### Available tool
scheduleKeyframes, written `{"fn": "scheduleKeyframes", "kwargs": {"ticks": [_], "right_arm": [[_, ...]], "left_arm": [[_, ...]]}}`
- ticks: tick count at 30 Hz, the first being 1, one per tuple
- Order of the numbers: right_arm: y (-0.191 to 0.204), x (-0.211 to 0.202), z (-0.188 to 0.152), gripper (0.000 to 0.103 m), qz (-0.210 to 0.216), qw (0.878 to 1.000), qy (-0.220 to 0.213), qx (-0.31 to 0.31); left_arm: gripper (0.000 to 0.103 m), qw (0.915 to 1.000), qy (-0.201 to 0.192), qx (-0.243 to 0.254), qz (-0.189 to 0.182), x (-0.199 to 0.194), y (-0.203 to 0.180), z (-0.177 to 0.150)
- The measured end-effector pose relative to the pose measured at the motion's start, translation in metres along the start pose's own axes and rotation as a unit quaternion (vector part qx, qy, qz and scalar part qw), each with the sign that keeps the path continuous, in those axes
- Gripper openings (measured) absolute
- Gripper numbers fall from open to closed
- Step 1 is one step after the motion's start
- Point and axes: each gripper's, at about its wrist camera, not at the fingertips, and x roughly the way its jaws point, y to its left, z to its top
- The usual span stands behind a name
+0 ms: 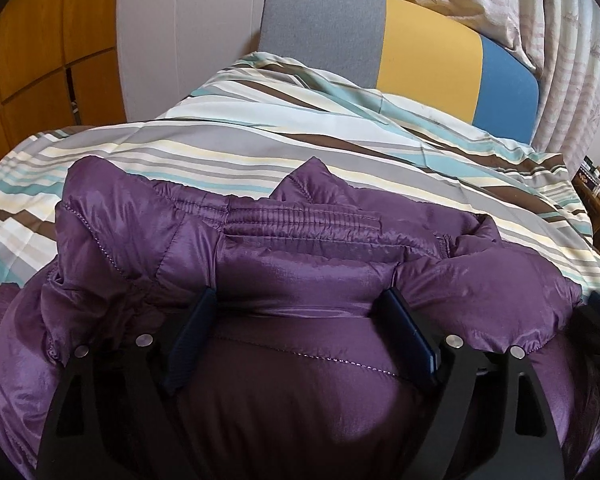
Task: Fold large clothes
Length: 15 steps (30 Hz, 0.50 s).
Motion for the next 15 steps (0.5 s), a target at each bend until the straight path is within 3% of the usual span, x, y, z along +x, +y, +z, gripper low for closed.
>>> {"fn": "scheduleKeyframes", "kwargs": {"ticks": [3, 12, 15], "right_arm": [[-0.007, 0.042, -0.001, 0.056, -0.007, 0.999, 0.046, 0.006], [-0.017, 0.056, -0.012, 0.058, 0.003, 0.998, 0.048, 0.026], [-0.017, 0.051, -0.013, 0.058, 0.008, 0.999, 0.042, 0.031]], "left_arm": [[0.088, 0.9999, 0.0, -0.008, -0.009, 0.001, 0.002, 0.001], [0.093, 0.999, 0.029, -0.012, -0.032, -0.009, 0.008, 0.012], [0.093, 0.9995, -0.014, -0.028, -0.001, -0.03, 0.036, 0.029]]}}
